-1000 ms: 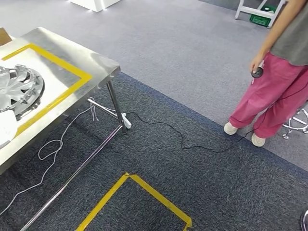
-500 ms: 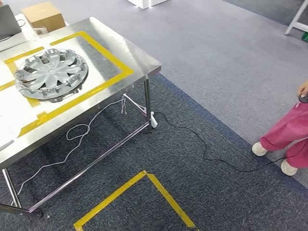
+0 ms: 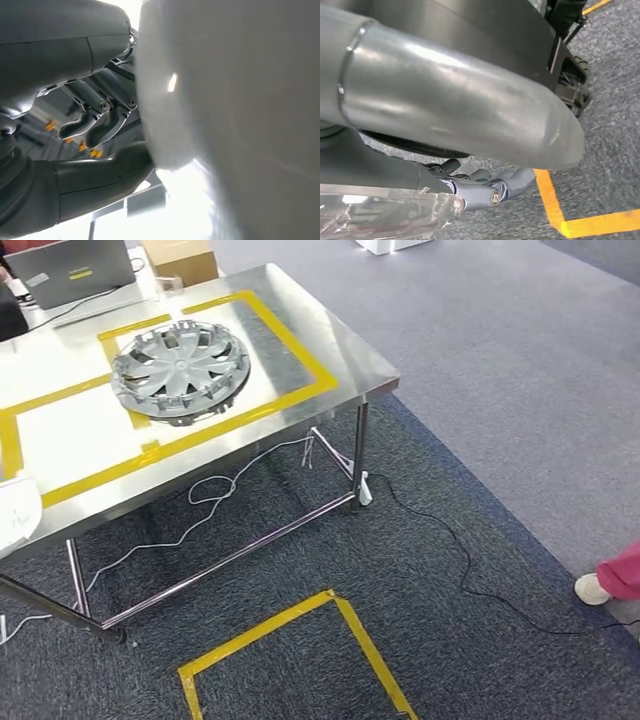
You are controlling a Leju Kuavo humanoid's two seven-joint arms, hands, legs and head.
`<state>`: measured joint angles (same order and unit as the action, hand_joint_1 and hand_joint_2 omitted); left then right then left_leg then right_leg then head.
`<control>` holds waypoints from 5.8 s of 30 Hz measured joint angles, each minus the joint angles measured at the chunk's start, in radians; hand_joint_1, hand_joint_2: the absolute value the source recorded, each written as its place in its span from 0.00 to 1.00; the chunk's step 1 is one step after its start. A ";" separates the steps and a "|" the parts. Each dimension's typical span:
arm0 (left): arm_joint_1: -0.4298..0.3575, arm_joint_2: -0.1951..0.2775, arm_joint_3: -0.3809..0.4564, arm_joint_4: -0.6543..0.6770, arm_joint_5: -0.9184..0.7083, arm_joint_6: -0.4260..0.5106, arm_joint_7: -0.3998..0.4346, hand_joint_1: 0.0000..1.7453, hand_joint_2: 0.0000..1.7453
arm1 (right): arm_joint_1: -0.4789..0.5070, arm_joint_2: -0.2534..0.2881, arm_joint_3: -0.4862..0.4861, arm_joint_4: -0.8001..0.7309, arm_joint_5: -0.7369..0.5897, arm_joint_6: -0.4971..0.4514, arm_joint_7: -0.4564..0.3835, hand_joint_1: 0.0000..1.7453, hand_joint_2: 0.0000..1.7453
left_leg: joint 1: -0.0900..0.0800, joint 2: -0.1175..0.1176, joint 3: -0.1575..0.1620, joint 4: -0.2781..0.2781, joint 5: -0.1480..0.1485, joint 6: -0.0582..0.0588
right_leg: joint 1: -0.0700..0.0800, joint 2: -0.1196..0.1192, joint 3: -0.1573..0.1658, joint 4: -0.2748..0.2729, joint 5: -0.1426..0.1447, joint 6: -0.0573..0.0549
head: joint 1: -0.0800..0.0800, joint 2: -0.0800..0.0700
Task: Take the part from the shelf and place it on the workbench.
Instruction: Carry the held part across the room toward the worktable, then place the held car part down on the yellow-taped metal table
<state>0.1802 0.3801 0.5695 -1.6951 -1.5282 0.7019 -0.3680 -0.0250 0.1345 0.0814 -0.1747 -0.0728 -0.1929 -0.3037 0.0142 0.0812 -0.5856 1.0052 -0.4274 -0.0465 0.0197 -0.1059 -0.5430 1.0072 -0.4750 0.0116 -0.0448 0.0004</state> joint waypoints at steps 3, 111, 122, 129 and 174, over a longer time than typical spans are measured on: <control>0.005 -0.006 0.004 -0.001 0.000 0.000 -0.003 1.00 1.00 | -0.001 -0.001 0.000 0.000 0.000 0.000 0.000 0.00 0.00 | 0.000 -0.028 0.003 -0.014 0.000 0.022 | 0.004 -0.027 0.010 -0.003 -0.010 0.013 | 0.002 0.000; -0.336 0.105 -0.746 0.152 0.209 -0.101 0.201 1.00 1.00 | -0.005 -0.001 -0.050 0.000 -0.013 0.012 -0.093 0.00 0.00 | 0.002 -0.119 -0.012 -0.032 0.027 0.017 | -0.005 0.119 -0.037 0.000 0.032 0.003 | 0.008 0.000; -0.316 0.119 -0.758 0.151 0.221 -0.076 0.211 1.00 1.00 | 0.002 0.001 -0.053 -0.005 -0.008 0.017 -0.100 0.00 0.00 | 0.026 -0.120 0.087 -0.097 -0.015 0.035 | -0.036 0.113 -0.184 0.230 -0.038 0.071 | 0.022 0.000; -0.303 0.128 -0.746 0.150 0.222 -0.068 0.214 1.00 1.00 | 0.007 0.004 -0.054 -0.005 -0.003 0.015 -0.100 0.00 0.00 | 0.045 -0.126 0.138 -0.073 -0.090 -0.016 | -0.055 0.128 -0.068 0.026 0.032 0.048 | 0.027 0.000; -0.424 0.072 -0.797 0.218 0.199 -0.236 0.214 1.00 1.00 | 0.010 0.004 -0.057 0.006 0.021 0.020 -0.095 0.00 0.00 | -0.014 -0.103 0.008 -0.020 0.004 0.035 | -0.010 0.117 0.055 -0.010 -0.059 0.019 | 0.019 0.000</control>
<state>-0.2438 0.4517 -0.2277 -1.4775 -1.3294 0.4663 -0.1538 -0.0150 0.1381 0.0248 -0.1686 -0.0523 -0.1730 -0.3982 0.0004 -0.0221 -0.5771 0.9852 -0.4234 -0.0114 0.0092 0.0108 -0.4881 0.9969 -0.5344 0.0301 -0.0261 0.0008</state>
